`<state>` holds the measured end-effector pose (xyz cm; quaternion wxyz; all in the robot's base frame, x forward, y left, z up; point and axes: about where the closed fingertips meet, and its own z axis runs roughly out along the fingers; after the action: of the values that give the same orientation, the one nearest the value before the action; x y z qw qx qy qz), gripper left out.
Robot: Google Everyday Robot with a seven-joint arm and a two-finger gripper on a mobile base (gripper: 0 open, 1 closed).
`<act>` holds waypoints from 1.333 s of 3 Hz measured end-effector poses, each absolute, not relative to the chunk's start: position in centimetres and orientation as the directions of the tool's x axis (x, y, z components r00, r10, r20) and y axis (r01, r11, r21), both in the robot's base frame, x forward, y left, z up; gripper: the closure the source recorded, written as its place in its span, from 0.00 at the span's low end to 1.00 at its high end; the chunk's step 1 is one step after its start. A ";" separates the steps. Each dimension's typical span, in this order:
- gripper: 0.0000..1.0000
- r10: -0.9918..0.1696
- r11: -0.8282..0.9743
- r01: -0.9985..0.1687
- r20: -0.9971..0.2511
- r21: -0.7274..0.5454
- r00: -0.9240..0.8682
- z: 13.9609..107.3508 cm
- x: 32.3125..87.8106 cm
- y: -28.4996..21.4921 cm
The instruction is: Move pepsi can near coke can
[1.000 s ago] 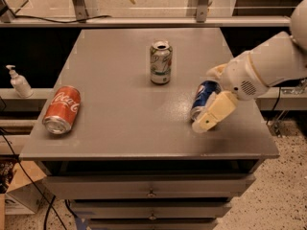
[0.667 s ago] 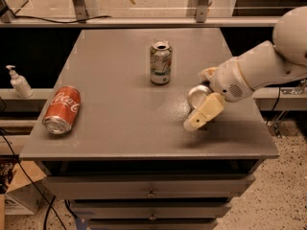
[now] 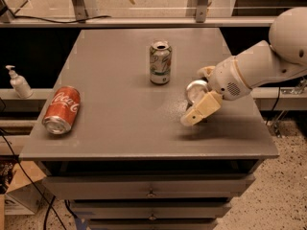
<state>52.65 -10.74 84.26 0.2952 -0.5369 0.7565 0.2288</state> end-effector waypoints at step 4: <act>1.00 -0.677 0.319 -0.947 -0.693 0.029 -0.249 84.7 52.7 -10.7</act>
Offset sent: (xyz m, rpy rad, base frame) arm 0.0084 0.0118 0.0540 0.1182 -0.1452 0.0384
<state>52.66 -10.74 84.65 0.2955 -0.5370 0.7563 0.2289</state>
